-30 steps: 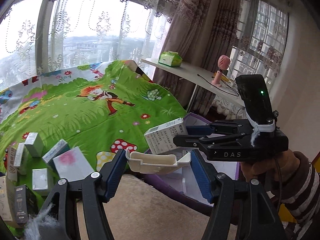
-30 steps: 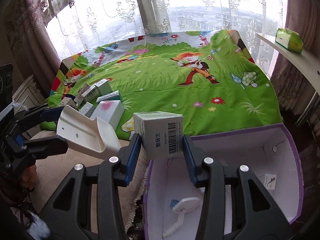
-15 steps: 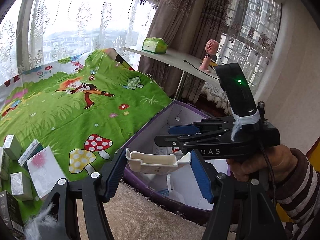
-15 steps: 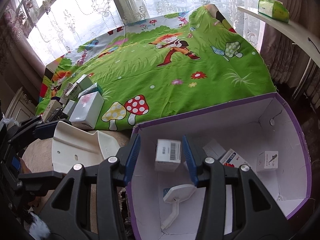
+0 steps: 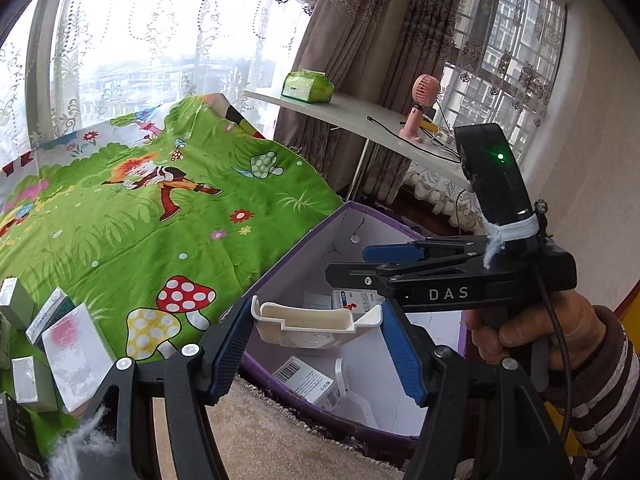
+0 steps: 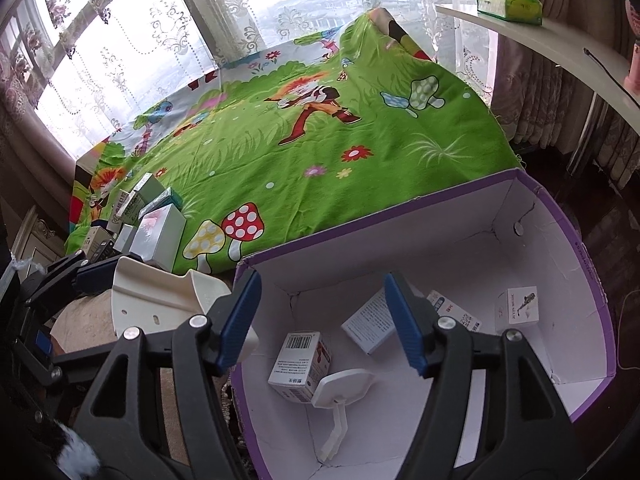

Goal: Organize rigid objects
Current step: 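Carry the barcode box into the purple box and open the right gripper, then move both tools back over the boxes on the sheet, then grasp the black DORMI applicator box with the left gripper while the right grasps the pink-print white box, then carry both boxes into the purple box and open both grippers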

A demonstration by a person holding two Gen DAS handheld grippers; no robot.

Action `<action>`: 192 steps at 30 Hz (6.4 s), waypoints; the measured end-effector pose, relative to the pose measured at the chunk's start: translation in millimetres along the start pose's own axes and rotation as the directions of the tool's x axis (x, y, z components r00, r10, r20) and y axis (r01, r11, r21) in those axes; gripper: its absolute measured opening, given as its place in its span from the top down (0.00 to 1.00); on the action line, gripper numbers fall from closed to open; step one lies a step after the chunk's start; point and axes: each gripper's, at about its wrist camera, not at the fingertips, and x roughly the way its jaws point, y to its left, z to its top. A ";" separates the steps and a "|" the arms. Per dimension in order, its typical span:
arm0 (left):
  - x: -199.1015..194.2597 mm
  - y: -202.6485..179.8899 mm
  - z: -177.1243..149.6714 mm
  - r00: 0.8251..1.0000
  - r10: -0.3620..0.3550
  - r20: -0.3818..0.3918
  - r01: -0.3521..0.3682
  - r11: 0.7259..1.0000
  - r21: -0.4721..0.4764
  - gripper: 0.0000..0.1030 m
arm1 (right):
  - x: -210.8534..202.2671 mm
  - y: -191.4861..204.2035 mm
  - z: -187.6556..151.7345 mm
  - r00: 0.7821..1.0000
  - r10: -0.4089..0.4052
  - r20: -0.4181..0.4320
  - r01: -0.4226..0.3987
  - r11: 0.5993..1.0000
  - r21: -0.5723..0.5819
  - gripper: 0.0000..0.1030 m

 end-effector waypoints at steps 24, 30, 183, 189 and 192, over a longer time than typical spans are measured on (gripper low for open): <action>-33.8 54.9 -21.7 0.995 0.074 0.062 -0.055 0.963 -0.264 0.25 | 3.2 45.1 -3.7 1.000 -0.002 0.025 0.004 0.998 -0.056 0.26; -49.3 66.3 -37.7 0.990 0.131 0.055 -0.108 0.945 -0.309 0.25 | 10.7 76.7 -9.3 0.999 0.010 0.036 -0.007 0.997 -0.072 0.26; 4.0 -2.4 -17.5 0.985 0.160 -0.060 -0.166 0.980 -0.111 0.61 | -30.4 -40.8 -67.0 0.972 -0.231 0.048 0.220 0.960 0.175 0.32; 16.9 -25.7 -14.1 0.994 0.076 -0.083 -0.080 0.995 -0.052 0.61 | -42.3 -53.4 -66.1 0.961 -0.271 0.059 0.255 0.947 0.192 0.31; 22.4 -39.8 -13.0 0.995 0.020 -0.096 -0.022 1.000 -0.020 0.61 | -47.4 -59.9 -64.4 0.958 -0.279 0.065 0.260 0.942 0.211 0.31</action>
